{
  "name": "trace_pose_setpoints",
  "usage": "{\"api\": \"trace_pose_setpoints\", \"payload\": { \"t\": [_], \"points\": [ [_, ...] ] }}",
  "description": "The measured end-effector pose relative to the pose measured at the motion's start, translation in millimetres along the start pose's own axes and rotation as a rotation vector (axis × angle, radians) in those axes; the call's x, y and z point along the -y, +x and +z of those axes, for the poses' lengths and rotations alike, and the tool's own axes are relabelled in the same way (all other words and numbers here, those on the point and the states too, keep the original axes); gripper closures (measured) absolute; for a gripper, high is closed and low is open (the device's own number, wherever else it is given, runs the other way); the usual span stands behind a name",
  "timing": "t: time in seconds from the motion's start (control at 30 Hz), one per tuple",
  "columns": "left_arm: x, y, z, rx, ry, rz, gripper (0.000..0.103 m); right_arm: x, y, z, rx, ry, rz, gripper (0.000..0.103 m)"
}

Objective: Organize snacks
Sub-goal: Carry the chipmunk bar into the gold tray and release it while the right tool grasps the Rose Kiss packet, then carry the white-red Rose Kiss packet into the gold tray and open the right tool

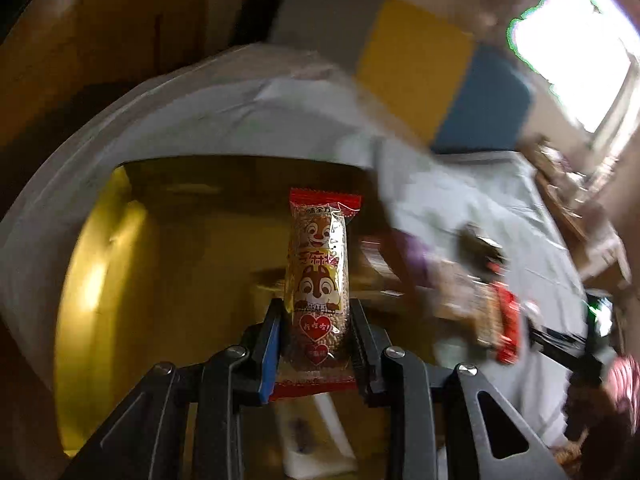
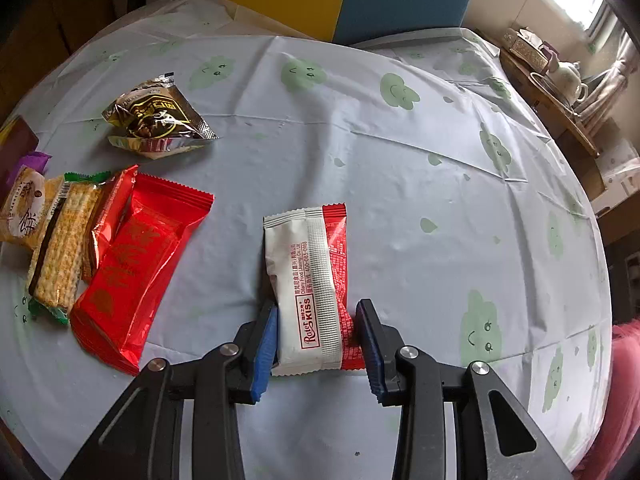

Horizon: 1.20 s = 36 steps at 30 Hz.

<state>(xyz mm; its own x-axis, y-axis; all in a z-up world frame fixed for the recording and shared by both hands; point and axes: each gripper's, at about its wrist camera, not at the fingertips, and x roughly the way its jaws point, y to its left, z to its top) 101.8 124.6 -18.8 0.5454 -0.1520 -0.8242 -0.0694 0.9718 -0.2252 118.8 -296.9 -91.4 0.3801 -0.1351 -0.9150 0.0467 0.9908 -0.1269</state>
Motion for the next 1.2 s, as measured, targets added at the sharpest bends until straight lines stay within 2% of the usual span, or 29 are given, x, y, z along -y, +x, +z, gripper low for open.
{"api": "trace_pose_setpoints", "payload": {
  "t": [0.1,0.27,0.3,0.37,0.6,0.77,0.97,1.2],
  "points": [
    [-14,21,11,-0.030,0.008,0.071,0.072,-1,-1,0,0.001,-0.002,-0.003,0.065],
    [-14,56,31,-0.057,0.102,0.145,0.070,0,-1,0,0.001,-0.001,-0.001,0.064],
    [-16,63,33,-0.069,0.082,0.160,0.069,0,-1,0,0.001,-0.001,-0.001,0.064],
    [-16,65,33,-0.076,0.046,0.143,0.065,0,-1,0,0.001,0.000,-0.001,0.064],
    [-10,28,8,0.024,-0.031,0.186,0.065,1,0,0,0.000,-0.008,-0.005,0.064],
    [8,-4,-14,0.102,0.005,0.174,0.065,-1,-1,-1,0.005,-0.023,-0.018,0.064],
    [35,-21,-42,0.125,0.067,0.141,0.065,-7,-4,-3,0.020,-0.054,-0.046,0.064],
    [41,-30,-63,0.125,0.073,0.129,0.065,-9,-7,-4,0.020,-0.056,-0.052,0.064]
  ]
}}
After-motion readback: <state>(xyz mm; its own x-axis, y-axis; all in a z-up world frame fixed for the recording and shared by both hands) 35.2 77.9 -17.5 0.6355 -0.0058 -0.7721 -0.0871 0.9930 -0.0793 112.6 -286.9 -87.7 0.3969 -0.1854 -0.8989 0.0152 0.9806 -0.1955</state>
